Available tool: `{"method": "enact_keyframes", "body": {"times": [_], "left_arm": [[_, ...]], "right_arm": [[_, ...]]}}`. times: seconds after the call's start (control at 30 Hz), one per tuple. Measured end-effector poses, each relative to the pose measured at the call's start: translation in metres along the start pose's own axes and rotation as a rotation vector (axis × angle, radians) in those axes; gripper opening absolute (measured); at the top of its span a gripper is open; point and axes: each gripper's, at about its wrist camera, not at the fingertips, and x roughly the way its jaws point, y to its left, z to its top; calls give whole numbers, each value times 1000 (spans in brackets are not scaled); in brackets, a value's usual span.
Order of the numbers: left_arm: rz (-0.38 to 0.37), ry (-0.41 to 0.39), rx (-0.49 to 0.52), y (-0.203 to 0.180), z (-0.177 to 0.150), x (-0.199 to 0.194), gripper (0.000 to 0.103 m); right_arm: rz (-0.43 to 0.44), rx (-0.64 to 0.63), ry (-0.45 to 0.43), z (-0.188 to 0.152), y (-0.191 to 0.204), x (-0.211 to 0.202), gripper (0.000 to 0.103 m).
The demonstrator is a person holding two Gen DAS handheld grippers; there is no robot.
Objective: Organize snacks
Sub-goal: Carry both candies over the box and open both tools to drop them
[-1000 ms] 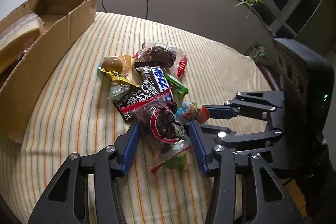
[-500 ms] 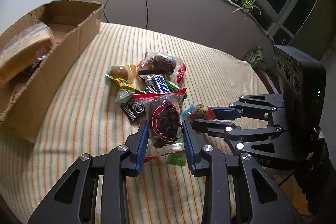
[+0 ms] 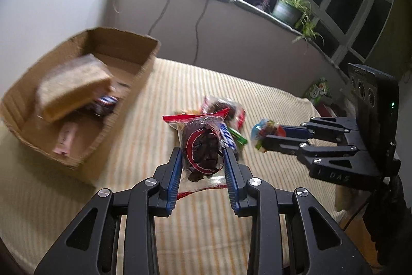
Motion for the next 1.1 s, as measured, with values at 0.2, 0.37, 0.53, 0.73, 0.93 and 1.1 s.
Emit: {"method": "enact_keyframes", "body": {"times": [0.2, 0.37, 0.53, 0.73, 0.93, 1.1], "left_arm": [[45, -41, -27, 25, 10, -15, 30], [80, -64, -49, 46, 14, -25, 30], [109, -81, -68, 64, 18, -31, 30], [140, -87, -74, 78, 22, -34, 30], [163, -73, -72, 90, 26, -30, 30], [171, -61, -69, 96, 30, -25, 30]], "right_arm": [[5, -31, -52, 40, 12, -1, 23], [16, -42, -75, 67, 21, 6, 23], [29, -51, -83, 93, 28, 19, 23], [38, -67, -81, 120, 37, 38, 23], [53, -69, -69, 146, 44, 64, 23], [62, -62, -58, 161, 48, 86, 23]]}}
